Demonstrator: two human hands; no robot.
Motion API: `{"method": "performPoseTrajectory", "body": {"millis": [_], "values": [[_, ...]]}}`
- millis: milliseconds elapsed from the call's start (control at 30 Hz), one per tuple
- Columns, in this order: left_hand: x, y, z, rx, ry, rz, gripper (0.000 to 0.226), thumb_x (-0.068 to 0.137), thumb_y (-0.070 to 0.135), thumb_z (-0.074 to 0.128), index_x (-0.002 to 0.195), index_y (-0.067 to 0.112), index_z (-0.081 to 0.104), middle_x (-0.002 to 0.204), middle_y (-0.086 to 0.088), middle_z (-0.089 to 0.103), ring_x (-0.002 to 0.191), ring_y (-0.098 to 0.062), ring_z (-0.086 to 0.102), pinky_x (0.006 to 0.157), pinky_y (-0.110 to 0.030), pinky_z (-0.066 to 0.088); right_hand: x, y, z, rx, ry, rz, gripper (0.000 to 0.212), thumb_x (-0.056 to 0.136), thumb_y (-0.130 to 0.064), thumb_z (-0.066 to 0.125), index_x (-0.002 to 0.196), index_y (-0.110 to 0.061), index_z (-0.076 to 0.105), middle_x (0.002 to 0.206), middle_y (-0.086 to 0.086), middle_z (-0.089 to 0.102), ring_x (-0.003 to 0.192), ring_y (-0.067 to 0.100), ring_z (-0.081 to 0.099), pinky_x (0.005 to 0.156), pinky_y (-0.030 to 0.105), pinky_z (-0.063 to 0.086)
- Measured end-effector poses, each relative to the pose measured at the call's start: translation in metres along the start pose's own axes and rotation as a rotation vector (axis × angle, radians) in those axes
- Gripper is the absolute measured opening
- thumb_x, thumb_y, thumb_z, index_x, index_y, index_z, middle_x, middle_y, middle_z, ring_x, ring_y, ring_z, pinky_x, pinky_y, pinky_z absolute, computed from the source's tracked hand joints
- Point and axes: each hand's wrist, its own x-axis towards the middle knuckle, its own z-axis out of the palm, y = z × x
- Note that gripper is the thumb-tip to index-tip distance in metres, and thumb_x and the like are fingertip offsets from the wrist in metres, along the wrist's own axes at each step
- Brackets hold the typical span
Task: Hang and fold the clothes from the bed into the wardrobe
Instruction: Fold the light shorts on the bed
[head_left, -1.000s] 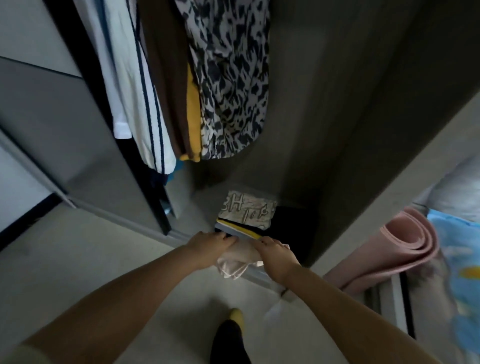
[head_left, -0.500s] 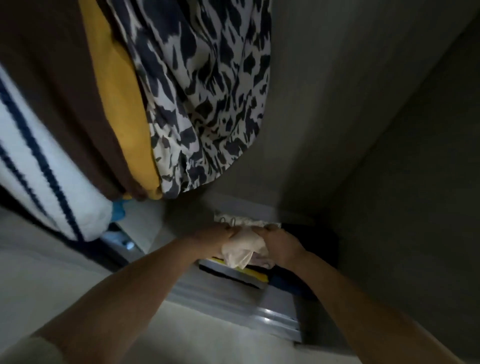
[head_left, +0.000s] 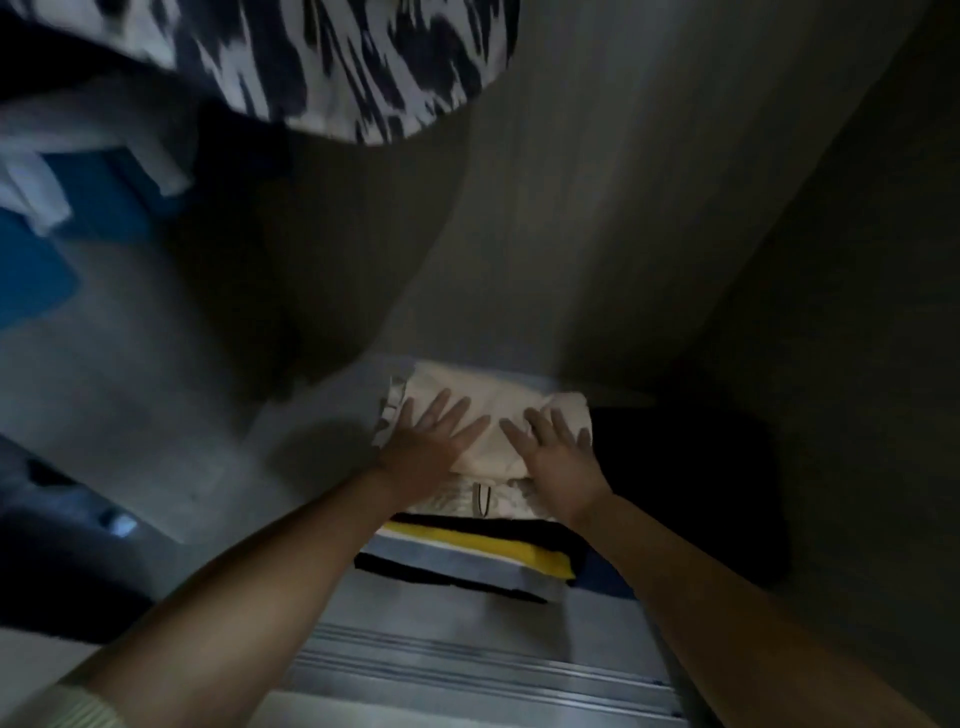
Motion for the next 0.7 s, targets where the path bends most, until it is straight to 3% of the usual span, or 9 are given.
{"method": "performPoseTrajectory", "body": {"millis": [100, 233, 367, 500, 567, 633, 700], "values": [[-0.002, 0.000, 0.041, -0.089, -0.018, 0.038, 0.091, 0.092, 0.030, 0.053, 0.147, 0.038, -0.019, 0.156, 0.006, -0.024, 0.142, -0.020, -0.027, 0.114, -0.056, -0.005, -0.002, 0.001, 0.039, 0.036, 0.035, -0.041, 0.081, 0.097, -0.024, 0.048, 0.152, -0.034, -0.010, 0.160, 0.005, -0.016, 0.144, 0.037, -0.021, 0.112, 0.064, -0.003], [-0.004, -0.006, 0.058, -0.206, -0.033, 0.080, 0.101, 0.082, 0.036, 0.049, 0.131, 0.050, -0.037, 0.147, 0.009, -0.040, 0.127, -0.013, -0.048, 0.113, -0.053, -0.013, -0.003, 0.006, 0.053, 0.101, 0.037, -0.081, 0.080, 0.092, -0.064, 0.035, 0.148, -0.041, -0.017, 0.156, -0.001, -0.027, 0.141, 0.031, -0.031, 0.110, 0.060, -0.016], [-0.005, -0.003, 0.056, -0.219, -0.108, 0.077, 0.097, 0.082, 0.042, 0.050, 0.142, 0.044, -0.027, 0.146, 0.008, -0.042, 0.129, -0.013, -0.046, 0.114, -0.053, -0.014, -0.002, 0.003, 0.056, 0.079, -0.010, -0.056, 0.074, 0.090, -0.073, 0.018, 0.147, -0.043, -0.017, 0.156, -0.003, -0.028, 0.140, 0.028, -0.033, 0.110, 0.056, -0.020], [-0.012, -0.007, 0.013, -0.232, -0.166, 0.087, 0.088, 0.087, 0.044, 0.050, 0.150, 0.037, -0.011, 0.158, 0.002, -0.022, 0.142, -0.015, -0.027, 0.116, -0.050, -0.009, -0.007, -0.002, 0.021, 0.117, -0.125, -0.015, 0.065, 0.096, -0.065, 0.014, 0.151, -0.039, -0.008, 0.160, -0.001, -0.017, 0.145, 0.027, -0.024, 0.113, 0.055, -0.011], [-0.014, -0.009, -0.025, -0.282, -0.110, 0.058, 0.081, 0.089, 0.043, 0.050, 0.152, 0.034, -0.001, 0.161, 0.001, -0.008, 0.147, -0.015, -0.012, 0.117, -0.046, -0.004, -0.016, -0.005, -0.015, 0.169, -0.080, 0.026, 0.066, 0.096, -0.063, 0.017, 0.153, -0.035, 0.001, 0.162, -0.002, -0.006, 0.148, 0.024, -0.013, 0.116, 0.053, -0.004], [-0.021, -0.009, -0.058, -0.322, -0.031, 0.027, 0.074, 0.092, 0.043, 0.049, 0.152, 0.030, 0.009, 0.161, 0.000, 0.005, 0.147, -0.015, 0.002, 0.116, -0.040, 0.004, -0.026, -0.005, -0.052, 0.191, 0.006, 0.048, 0.072, 0.092, -0.064, 0.019, 0.153, -0.027, 0.015, 0.161, 0.000, 0.008, 0.148, 0.022, 0.005, 0.117, 0.049, 0.011], [-0.035, -0.008, -0.090, -0.333, 0.044, 0.019, 0.068, 0.094, 0.041, 0.047, 0.152, 0.026, 0.016, 0.159, -0.002, 0.015, 0.145, -0.017, 0.015, 0.115, -0.034, 0.011, -0.043, -0.008, -0.089, 0.141, 0.028, 0.026, 0.064, 0.094, -0.053, 0.026, 0.150, -0.021, 0.024, 0.159, 0.005, 0.016, 0.143, 0.025, 0.023, 0.109, 0.041, 0.032]]}}
